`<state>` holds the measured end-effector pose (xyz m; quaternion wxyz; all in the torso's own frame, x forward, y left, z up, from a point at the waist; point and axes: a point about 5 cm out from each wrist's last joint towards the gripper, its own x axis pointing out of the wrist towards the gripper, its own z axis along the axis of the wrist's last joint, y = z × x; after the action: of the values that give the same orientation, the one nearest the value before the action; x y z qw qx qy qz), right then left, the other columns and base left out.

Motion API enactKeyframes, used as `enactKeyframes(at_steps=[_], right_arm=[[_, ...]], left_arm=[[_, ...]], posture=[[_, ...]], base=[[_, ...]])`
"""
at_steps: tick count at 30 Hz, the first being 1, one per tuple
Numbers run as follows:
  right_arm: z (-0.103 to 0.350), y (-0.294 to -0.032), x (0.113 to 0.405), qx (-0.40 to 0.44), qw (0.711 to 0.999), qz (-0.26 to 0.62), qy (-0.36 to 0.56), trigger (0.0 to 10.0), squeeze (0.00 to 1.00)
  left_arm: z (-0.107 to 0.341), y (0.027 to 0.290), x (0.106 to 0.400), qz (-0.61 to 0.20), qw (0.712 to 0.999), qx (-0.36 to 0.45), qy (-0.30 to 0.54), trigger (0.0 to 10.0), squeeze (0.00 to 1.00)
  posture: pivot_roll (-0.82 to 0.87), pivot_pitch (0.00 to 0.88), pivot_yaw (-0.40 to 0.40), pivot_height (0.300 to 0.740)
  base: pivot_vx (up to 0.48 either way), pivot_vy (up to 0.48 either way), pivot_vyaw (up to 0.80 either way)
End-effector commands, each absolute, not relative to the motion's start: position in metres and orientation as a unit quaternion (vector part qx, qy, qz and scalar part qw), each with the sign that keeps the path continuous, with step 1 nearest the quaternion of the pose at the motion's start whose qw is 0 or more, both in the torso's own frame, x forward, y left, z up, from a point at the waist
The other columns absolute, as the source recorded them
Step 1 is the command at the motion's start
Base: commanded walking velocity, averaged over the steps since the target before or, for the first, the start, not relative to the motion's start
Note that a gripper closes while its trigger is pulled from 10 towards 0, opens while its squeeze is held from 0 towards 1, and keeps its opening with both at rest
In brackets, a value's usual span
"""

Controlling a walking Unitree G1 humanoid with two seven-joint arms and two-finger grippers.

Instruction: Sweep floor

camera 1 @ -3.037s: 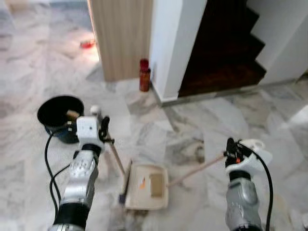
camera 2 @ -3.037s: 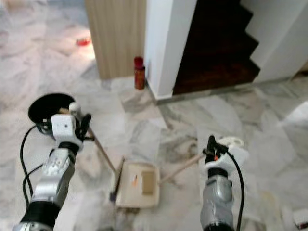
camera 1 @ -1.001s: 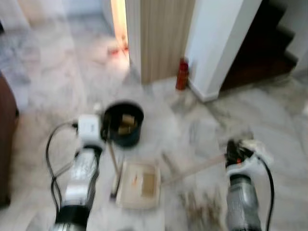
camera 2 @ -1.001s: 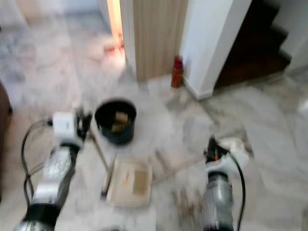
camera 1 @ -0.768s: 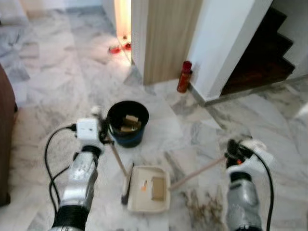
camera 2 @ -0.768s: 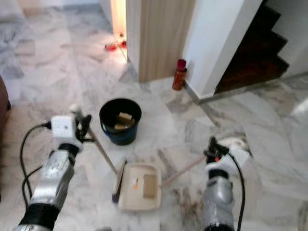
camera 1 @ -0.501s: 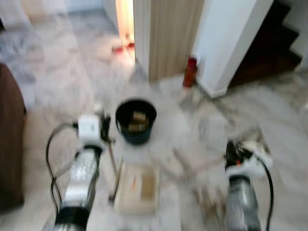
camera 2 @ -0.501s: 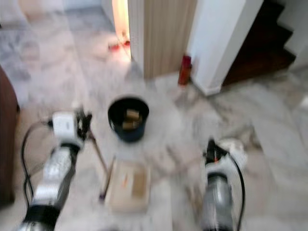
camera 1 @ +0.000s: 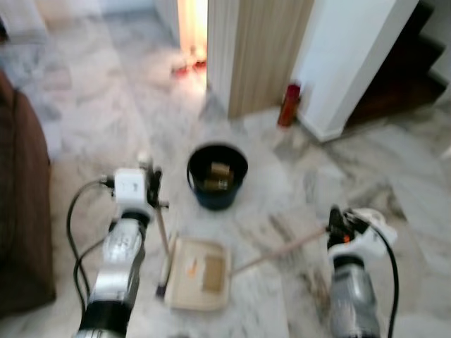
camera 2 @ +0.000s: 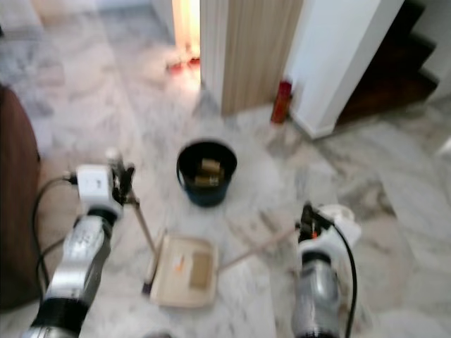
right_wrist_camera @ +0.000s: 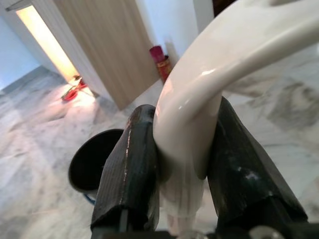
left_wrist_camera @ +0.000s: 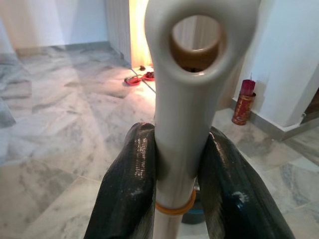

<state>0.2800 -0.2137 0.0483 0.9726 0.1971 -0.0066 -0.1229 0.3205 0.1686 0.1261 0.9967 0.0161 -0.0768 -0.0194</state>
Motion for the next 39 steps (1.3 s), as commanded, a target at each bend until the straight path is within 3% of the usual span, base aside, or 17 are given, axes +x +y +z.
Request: enactKeyframes(at_steps=[1,14,39], right_arm=[[0.058,-0.209,0.285,0.208,0.971,-0.117,-0.030,10.0,0.00],[0.059,-0.211,0.286,0.208,0.970,-0.120,-0.030,10.0,0.00],[0.062,-0.221,0.285,0.206,0.967,-0.141,-0.044,10.0,0.00]], left_arm=[[0.136,0.172,0.322,-0.018,0.995,0.017,-0.096,10.0,0.00],[0.136,0.172,0.322,-0.017,0.995,0.016,-0.097,10.0,0.00],[0.136,0.169,0.323,-0.035,0.995,0.026,-0.094,10.0,0.00]], posture=[[0.16,0.121,-0.066,0.740],[0.16,0.123,-0.068,0.740],[0.17,0.071,-0.048,0.740]], base=[[0.000,0.371,0.00],[0.000,0.358,0.00],[0.000,0.000,-0.10]])
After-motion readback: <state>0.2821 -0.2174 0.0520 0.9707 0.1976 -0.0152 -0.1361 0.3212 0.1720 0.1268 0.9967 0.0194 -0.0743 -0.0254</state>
